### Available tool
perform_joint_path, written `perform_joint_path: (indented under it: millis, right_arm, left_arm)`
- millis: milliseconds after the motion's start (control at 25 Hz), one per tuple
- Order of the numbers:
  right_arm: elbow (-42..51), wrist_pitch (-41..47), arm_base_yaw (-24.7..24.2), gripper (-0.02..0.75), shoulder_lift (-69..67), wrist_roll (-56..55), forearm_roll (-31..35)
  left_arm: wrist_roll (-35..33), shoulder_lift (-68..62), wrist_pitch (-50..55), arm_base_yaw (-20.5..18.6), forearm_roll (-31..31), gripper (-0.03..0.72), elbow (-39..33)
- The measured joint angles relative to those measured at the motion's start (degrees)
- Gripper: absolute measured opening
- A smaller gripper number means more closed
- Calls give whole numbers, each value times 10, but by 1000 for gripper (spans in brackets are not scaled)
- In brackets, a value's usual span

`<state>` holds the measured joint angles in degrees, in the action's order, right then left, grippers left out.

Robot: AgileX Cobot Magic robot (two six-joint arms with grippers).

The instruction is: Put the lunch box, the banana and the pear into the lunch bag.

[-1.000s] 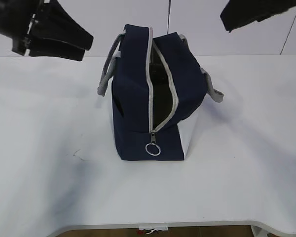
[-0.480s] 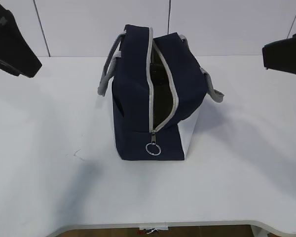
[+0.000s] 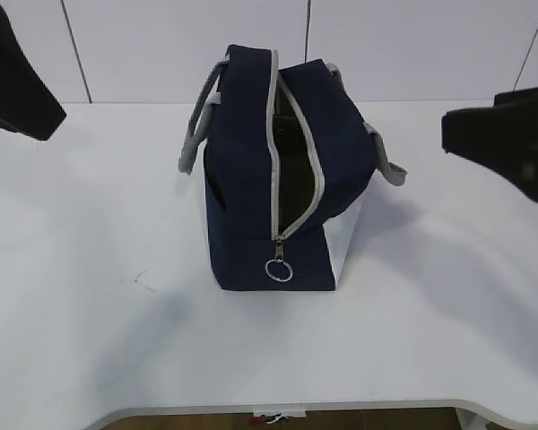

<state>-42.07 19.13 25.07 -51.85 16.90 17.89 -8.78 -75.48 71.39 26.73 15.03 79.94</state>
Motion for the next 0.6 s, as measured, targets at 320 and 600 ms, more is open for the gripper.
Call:
perform_joint_path:
  millis: [320,600]
  right_arm:
    - [131,-186,13,470,-27,53,17]
    - [154,-247,77,470,-95,57,-16]
  left_arm:
    - [9,14,1,1,-4,297,0]
    - [9,14,2,1,-4,297,0]
